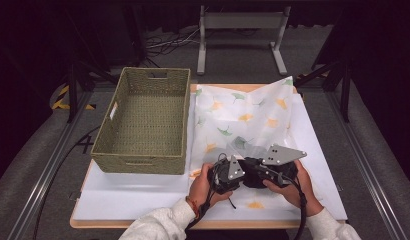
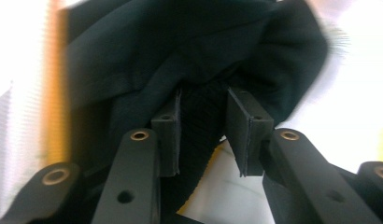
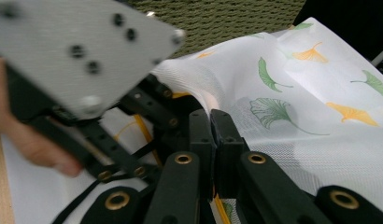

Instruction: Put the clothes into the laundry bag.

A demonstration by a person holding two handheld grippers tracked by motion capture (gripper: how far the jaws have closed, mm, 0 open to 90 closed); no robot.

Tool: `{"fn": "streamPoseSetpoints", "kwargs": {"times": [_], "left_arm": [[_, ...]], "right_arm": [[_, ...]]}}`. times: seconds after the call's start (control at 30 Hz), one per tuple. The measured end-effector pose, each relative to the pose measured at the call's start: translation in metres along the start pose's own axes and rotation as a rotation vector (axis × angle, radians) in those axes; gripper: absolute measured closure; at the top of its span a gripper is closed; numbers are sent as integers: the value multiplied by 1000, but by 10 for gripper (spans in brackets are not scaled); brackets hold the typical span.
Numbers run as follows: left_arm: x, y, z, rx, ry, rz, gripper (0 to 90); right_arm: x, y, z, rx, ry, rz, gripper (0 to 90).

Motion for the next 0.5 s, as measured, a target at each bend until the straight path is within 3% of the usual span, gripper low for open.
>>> {"fn": "streamPoseSetpoints", "kwargs": {"times": [0.07, 0.5], "left_arm": [[4, 1, -3, 0, -9, 21, 671], [29, -7, -14, 24, -71, 51, 699]], "right_arm": [[-1, 1, 0, 9, 1, -2, 888], [-2, 4, -1, 24, 1, -6, 889]]}}
Point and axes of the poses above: each handheld gripper's, and its own axes: z roughly backward along the jaws, y roughly out of its underside, x roughly to its left, the point moved 4 cm from there along -z, roughly forward along the jaws, and after that the axes turned 4 degrees about -x, right-handed, at the moved point
